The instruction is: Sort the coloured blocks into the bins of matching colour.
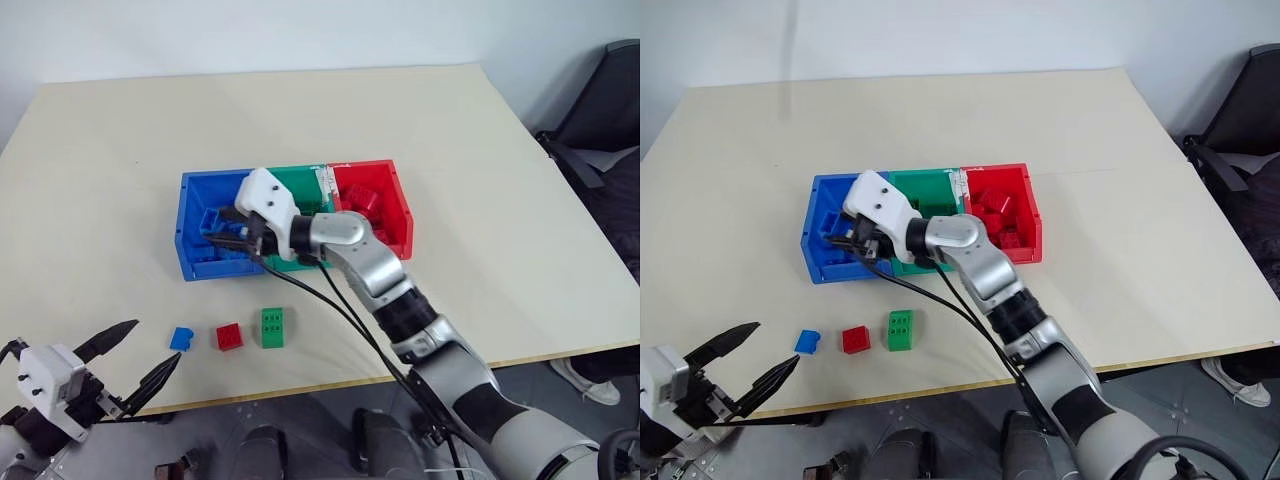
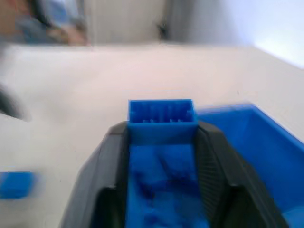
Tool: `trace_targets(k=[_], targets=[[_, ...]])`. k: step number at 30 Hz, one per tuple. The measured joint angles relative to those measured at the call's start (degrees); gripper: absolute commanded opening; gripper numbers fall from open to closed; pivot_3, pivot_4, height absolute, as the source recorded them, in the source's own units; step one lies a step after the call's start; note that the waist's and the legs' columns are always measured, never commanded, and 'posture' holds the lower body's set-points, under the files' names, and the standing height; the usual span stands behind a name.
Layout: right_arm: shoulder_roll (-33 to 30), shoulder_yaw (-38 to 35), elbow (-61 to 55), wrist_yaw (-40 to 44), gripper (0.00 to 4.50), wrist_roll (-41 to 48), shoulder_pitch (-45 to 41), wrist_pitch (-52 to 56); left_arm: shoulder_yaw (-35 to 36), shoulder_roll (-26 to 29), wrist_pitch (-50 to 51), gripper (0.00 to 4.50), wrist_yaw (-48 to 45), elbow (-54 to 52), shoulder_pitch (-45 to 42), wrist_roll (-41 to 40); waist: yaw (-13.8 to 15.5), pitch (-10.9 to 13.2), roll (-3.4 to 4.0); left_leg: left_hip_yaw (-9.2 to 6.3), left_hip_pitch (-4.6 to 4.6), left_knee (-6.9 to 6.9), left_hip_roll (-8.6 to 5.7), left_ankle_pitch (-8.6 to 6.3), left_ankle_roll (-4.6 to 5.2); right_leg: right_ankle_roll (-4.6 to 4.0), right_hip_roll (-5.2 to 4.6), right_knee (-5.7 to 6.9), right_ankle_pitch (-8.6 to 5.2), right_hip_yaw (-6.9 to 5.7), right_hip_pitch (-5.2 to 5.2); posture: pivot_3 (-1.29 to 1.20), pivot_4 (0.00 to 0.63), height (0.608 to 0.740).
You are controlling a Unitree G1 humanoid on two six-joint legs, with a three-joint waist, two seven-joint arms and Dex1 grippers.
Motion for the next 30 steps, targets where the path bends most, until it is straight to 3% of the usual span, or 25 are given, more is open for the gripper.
trace_targets(k=[6, 12, 19, 24, 30], targets=[[-2.0, -2.0, 2.3, 1.4, 4.46, -0.4, -0.8, -3.2, 0.0, 0.8, -0.2, 4.5, 0.7, -0.2, -1.0, 0.1, -0.2, 0.0, 0.0, 0.0, -0.01, -0.02, 0.05, -0.03, -0.02, -0.02, 0.01, 0.0, -0.01, -0.1, -0.02, 0.0, 0.15, 0.74], [-11.9, -4.3, -7.7, 14.9, 4.46, 5.8, 6.9, -4.8, -1.3, 5.7, 4.1, 4.5, 0.6, -0.7, -4.3, -0.5, 0.1, 0.0, -0.02, -0.01, -0.01, -0.02, 0.04, -0.07, 0.05, -0.02, 0.01, -0.02, -0.01, -0.11, 0.01, 0.0, 0.15, 0.74], [-29.9, -12.2, -20.8, 37.3, 4.46, 19.2, 26.1, -10.8, -6.4, 16.0, 5.5, 4.5, -6.5, 0.2, -10.7, 0.4, 1.3, 0.0, 0.06, 0.21, 0.02, -0.02, 0.05, -0.12, 0.11, 0.06, 0.02, -0.3, 0.03, -0.2, 0.07, 0.0, 0.15, 0.74], [-40.7, -16.4, -24.9, 42.3, 4.46, 21.7, 34.5, -9.1, -12.9, 22.0, 4.2, 4.5, -12.7, 4.9, -19.6, 3.4, 1.3, 0.1, 0.16, 0.36, 0.15, -0.02, 0.12, -0.11, 0.1, 0.12, 0.04, -0.38, 0.06, -0.2, 0.13, 0.0, 0.15, 0.74], [-47.2, -19.2, -26.9, 42.4, 4.46, 22.1, 40.6, -6.1, -30.2, 23.6, -1.7, 4.5, -21.4, 14.6, -40.8, 10.8, 1.8, 0.1, 0.19, 0.39, 0.12, 0.05, 0.1, -0.09, 0.09, 0.21, 0.04, -0.38, 0.12, -0.19, 0.13, 0.0, 0.15, 0.74]])
